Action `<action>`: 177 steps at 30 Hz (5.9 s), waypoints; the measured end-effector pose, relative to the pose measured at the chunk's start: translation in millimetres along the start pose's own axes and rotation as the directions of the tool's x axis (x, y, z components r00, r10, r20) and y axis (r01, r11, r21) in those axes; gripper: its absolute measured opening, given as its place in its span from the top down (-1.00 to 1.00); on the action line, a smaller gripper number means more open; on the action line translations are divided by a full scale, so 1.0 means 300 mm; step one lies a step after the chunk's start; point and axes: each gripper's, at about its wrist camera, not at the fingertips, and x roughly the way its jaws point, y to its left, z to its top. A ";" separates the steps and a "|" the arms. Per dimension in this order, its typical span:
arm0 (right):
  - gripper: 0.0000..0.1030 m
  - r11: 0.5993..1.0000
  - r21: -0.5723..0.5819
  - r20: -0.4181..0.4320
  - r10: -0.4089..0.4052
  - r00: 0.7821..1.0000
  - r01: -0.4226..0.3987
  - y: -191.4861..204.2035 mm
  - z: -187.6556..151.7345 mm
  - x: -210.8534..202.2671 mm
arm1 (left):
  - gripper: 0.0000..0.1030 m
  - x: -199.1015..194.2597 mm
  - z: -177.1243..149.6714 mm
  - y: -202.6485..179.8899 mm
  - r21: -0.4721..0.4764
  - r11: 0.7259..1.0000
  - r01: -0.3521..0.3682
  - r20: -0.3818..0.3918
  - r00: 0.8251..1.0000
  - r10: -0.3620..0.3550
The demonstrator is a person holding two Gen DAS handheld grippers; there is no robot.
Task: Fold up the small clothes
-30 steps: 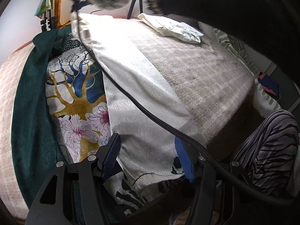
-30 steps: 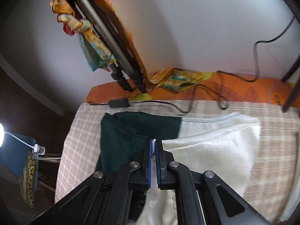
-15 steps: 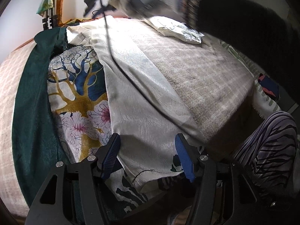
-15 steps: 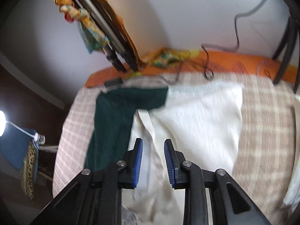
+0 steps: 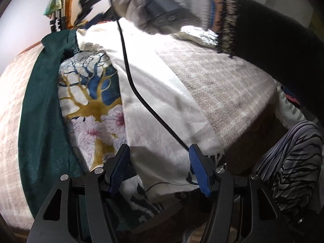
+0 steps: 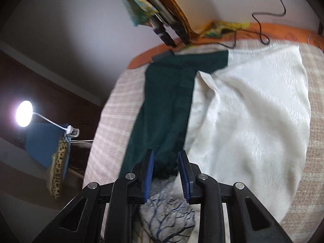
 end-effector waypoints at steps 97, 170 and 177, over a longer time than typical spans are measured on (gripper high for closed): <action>1.00 0.808 -0.277 -0.007 -0.543 0.839 0.521 0.295 -1.242 -0.325 | 0.39 -0.252 -0.256 0.458 -0.385 0.923 -0.014 -0.043 0.999 -0.003; 0.35 0.975 0.196 -0.011 0.109 0.994 -0.105 -0.157 -1.123 -0.397 | 0.93 -0.291 -0.277 0.573 -0.614 0.738 0.279 0.029 0.943 -0.332; 0.35 0.992 0.118 -0.073 0.056 0.996 -0.047 -0.119 -1.121 -0.318 | 0.93 -0.218 -0.279 0.521 -0.596 0.755 0.275 -0.025 0.933 -0.360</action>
